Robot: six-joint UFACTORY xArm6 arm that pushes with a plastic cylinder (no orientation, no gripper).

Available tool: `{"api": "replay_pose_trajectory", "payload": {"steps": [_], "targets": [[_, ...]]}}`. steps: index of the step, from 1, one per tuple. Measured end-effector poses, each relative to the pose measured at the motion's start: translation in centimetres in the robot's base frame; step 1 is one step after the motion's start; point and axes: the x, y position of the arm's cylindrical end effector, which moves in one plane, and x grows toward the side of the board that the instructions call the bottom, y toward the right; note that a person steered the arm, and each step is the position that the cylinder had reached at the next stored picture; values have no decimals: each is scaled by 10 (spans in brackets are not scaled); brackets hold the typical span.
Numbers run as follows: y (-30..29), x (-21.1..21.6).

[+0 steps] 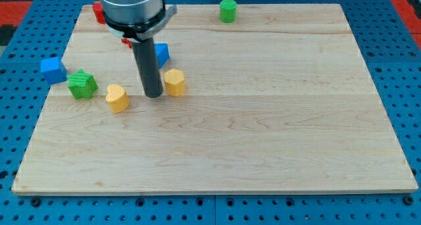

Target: Place the yellow heart towards the top right

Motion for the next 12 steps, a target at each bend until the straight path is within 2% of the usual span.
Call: {"api": "replay_pose_trajectory", "payload": {"steps": [3, 5, 6, 7, 8, 9, 10, 12], "targets": [[-44, 2], [-36, 34], [-33, 76], [-84, 110], [-129, 77], [-130, 51], [-77, 50], [-81, 21]]}}
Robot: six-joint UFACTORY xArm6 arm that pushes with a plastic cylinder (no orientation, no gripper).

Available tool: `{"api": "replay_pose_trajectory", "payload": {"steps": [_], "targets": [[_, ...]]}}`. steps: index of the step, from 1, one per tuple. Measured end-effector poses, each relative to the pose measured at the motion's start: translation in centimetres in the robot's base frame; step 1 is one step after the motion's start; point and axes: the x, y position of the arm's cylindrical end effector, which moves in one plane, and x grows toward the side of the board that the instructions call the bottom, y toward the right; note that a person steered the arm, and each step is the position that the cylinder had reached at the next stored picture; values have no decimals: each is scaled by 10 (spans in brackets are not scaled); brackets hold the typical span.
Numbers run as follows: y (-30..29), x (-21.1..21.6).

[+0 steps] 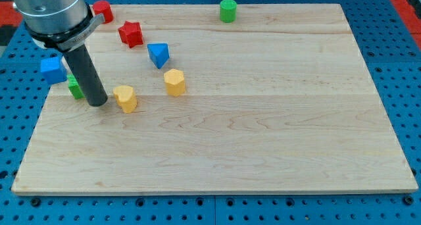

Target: Place the yellow heart towards the top right

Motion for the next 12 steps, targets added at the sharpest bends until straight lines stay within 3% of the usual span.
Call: {"api": "replay_pose_trajectory", "payload": {"steps": [3, 6, 7, 8, 9, 12], "targets": [[169, -18], [290, -18], [305, -63], [282, -92], [275, -82], [252, -179]]}}
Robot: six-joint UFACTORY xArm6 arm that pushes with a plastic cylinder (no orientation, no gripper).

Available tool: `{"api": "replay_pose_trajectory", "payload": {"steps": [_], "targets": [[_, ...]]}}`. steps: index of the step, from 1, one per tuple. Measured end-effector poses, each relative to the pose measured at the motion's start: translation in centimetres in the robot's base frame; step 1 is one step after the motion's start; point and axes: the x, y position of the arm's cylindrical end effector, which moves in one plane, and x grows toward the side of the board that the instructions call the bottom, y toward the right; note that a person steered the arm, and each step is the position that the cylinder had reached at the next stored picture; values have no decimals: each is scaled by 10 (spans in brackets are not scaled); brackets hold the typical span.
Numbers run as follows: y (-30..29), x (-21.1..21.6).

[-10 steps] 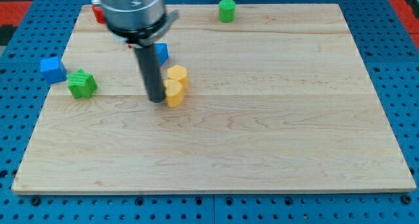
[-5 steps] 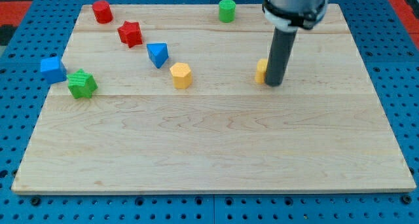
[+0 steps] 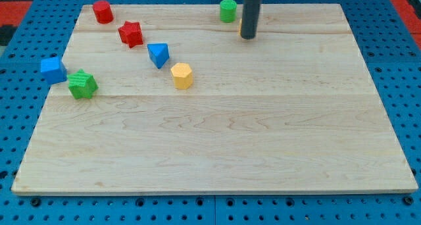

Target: Place the yellow heart towards the top right

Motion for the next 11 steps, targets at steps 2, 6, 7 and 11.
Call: {"api": "replay_pose_trajectory", "payload": {"steps": [2, 6, 7, 11], "targets": [[-10, -39], [55, -49], [55, -49], [43, -40]]}}
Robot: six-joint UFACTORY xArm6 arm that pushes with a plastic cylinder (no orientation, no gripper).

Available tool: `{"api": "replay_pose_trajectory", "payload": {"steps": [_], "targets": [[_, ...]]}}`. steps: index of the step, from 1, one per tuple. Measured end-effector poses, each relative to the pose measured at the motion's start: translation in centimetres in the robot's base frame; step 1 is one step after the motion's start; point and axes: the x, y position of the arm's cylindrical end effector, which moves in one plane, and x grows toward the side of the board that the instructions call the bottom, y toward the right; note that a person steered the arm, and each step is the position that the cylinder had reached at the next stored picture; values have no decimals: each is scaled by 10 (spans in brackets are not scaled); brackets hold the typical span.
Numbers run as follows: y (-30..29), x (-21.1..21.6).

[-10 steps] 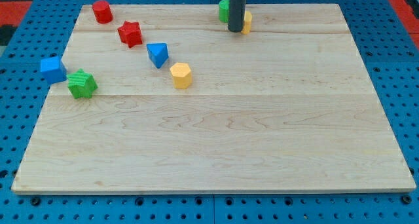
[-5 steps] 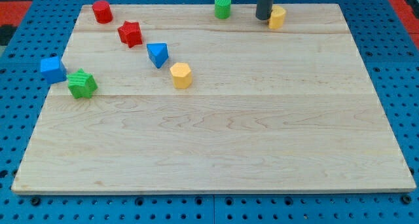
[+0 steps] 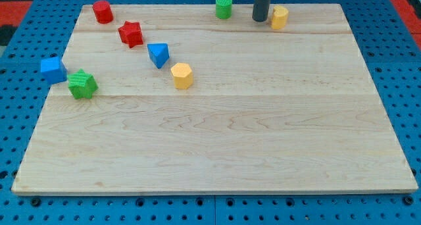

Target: Place the yellow heart towards the top right

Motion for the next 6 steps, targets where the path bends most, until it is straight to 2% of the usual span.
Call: {"api": "replay_pose_trajectory", "payload": {"steps": [1, 3, 6], "targets": [[28, 9], [63, -11], [35, -3]]}}
